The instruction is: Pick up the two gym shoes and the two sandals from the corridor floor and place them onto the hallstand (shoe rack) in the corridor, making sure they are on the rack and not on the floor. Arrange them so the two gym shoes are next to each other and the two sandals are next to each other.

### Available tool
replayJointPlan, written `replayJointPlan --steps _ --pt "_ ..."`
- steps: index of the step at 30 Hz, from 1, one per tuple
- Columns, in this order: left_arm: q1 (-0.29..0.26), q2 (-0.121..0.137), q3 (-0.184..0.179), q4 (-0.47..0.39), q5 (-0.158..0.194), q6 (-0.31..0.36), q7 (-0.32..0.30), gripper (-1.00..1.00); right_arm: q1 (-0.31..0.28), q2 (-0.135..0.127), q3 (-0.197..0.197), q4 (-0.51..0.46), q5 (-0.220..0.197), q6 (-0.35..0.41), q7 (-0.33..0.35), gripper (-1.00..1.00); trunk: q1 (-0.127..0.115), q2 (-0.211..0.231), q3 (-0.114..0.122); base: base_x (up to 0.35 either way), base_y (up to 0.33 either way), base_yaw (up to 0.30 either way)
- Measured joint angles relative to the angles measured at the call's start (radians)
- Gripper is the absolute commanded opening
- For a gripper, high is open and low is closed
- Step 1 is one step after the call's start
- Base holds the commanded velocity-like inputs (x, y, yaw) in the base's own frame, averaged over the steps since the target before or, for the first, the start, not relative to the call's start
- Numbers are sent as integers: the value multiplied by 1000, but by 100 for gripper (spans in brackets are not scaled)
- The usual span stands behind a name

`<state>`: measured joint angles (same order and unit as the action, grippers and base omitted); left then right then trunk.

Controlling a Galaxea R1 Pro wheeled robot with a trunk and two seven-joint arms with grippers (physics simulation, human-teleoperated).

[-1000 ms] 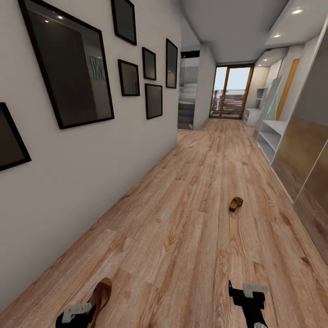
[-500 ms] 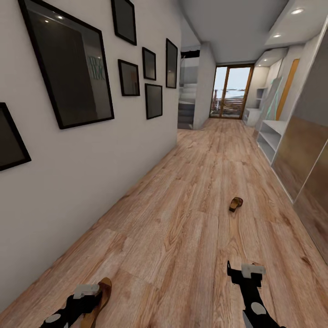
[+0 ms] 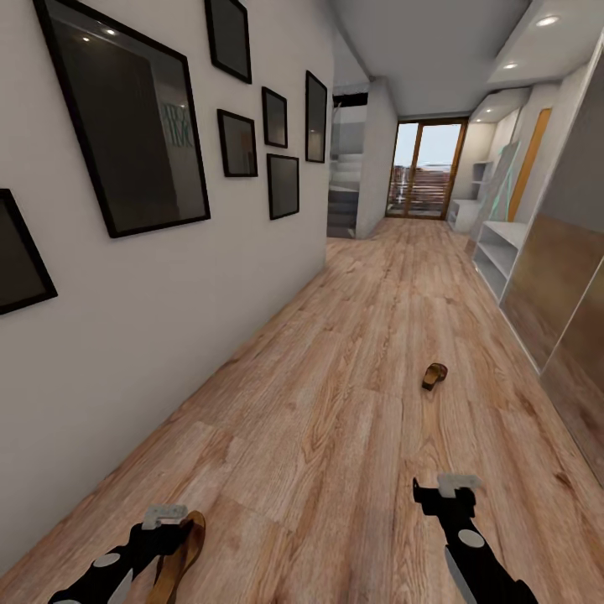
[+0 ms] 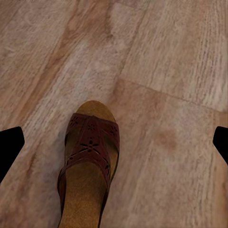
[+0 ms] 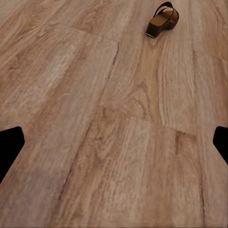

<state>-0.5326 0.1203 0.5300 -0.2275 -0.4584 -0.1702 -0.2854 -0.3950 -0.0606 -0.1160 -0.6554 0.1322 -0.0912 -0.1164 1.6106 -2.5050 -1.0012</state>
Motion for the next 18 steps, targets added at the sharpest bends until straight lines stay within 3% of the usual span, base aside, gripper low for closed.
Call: replayJointPlan --steps 6,18 --pt "3 2 -1 0 -1 0 0 100 0 -1 2 -8 0 47 21 100 0 0 0 73 50 0" --pt "5 8 -2 0 -1 -3 0 100 0 0 3 -14 0 56 28 100 0 0 0 155 147 0"
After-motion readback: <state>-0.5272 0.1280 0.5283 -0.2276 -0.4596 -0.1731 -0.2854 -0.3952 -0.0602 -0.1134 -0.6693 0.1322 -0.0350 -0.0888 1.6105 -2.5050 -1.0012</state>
